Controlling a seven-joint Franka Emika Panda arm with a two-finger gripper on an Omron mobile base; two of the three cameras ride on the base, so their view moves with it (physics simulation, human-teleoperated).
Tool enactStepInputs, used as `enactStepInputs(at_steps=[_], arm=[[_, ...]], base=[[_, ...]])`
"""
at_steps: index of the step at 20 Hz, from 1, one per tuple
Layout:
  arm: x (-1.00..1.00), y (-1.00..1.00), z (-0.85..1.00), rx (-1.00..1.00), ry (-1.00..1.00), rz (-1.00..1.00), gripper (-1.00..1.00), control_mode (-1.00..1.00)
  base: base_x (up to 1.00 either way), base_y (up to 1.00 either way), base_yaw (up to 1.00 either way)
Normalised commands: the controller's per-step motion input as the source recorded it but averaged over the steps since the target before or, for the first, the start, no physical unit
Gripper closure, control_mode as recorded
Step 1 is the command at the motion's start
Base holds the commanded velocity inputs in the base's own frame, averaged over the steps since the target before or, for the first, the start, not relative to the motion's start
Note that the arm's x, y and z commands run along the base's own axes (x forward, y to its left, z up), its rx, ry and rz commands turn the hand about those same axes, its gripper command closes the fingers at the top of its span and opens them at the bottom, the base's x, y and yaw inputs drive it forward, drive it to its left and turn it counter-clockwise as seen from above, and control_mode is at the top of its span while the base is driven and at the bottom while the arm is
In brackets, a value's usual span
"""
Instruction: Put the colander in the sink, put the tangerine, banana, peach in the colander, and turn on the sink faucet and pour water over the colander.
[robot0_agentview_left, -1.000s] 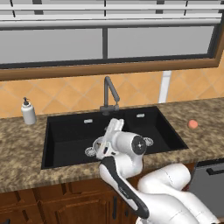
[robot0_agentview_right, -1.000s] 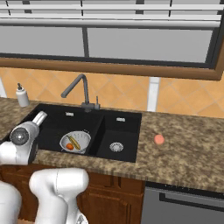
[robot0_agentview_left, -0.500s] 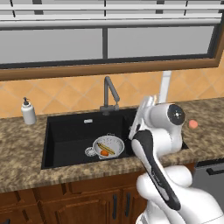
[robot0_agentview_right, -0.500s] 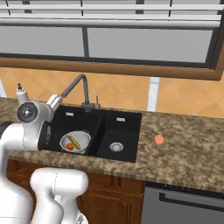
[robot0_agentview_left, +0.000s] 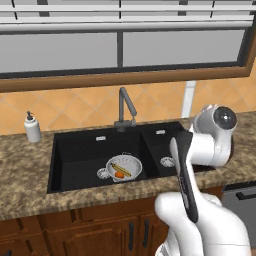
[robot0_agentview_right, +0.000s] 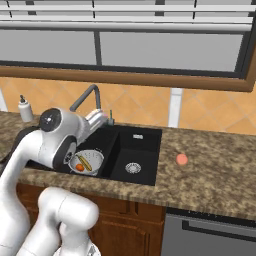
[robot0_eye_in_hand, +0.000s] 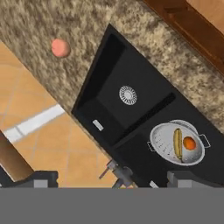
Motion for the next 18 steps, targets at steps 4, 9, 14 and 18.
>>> enactStepInputs(at_steps=[4, 9, 14, 18], arm=[[0.04, -1.00, -0.01, 0.25, 0.06, -0.35, -1.00, -1.00], [0.20, -1.00, 0.00, 0.32, 0.19, -0.22, -1.00, -1.00], [0.35, -0.93, -0.02, 0.22, 0.21, -0.13, -1.00, -1.00], [0.39, -0.78, -0.15, 0.11, 0.28, -0.21, -1.00, -1.00]], base=[[0.00, 0.00, 0.00], [0.00, 0.00, 0.00], [0.00, 0.00, 0.00], [0.00, 0.00, 0.00]])
